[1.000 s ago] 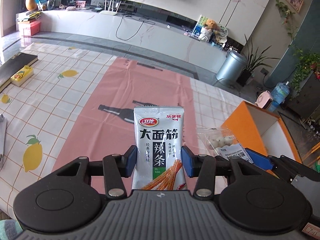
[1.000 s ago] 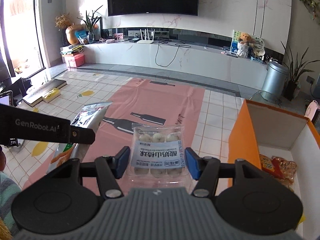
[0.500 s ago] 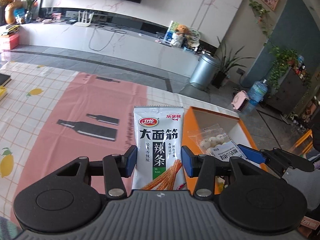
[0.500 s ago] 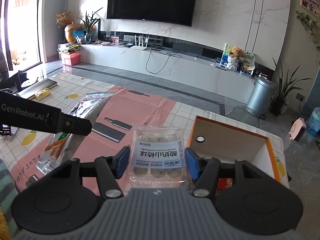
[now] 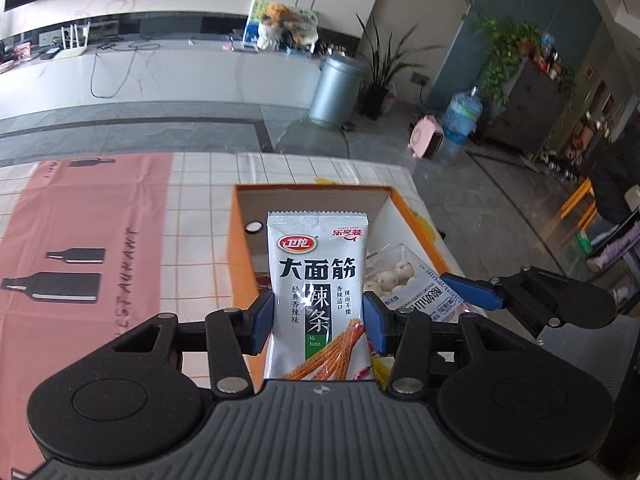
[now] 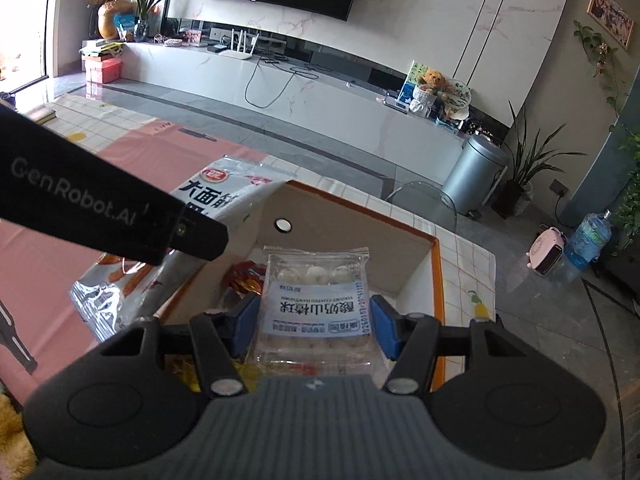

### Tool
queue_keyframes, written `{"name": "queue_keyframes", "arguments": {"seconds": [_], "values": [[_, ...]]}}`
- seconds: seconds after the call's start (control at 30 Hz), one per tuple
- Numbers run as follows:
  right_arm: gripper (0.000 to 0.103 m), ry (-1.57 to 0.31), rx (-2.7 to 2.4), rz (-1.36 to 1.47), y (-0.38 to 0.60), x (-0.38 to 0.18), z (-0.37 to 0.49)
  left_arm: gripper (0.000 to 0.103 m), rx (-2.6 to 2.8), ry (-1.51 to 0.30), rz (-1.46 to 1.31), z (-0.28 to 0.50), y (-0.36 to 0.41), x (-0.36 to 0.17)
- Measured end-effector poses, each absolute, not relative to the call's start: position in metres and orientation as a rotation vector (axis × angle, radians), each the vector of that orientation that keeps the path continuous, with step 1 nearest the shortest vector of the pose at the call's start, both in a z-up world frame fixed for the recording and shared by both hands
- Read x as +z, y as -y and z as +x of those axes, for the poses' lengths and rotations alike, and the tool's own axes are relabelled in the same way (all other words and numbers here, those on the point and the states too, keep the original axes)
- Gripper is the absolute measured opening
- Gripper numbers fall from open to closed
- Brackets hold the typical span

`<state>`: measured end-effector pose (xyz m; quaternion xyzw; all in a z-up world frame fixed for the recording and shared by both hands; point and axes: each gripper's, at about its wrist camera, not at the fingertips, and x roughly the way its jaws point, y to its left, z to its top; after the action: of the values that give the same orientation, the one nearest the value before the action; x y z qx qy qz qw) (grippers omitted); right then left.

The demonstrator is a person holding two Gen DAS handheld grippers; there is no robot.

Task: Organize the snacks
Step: 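Lift both held packs and carry them over the orange box, then lower both packs into the box and open both grippers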

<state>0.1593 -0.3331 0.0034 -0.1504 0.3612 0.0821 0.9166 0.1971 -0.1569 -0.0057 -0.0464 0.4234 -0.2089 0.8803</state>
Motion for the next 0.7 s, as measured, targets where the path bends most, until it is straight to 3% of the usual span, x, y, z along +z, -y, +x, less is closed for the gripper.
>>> {"name": "queue_keyframes", "arguments": {"seconds": [0.7], "values": [[0.057, -0.849, 0.279, -0.411, 0.352, -0.050, 0.243, 0.054, -0.473, -1.007, 0.116, 0.264, 0.214, -0.057]]}}
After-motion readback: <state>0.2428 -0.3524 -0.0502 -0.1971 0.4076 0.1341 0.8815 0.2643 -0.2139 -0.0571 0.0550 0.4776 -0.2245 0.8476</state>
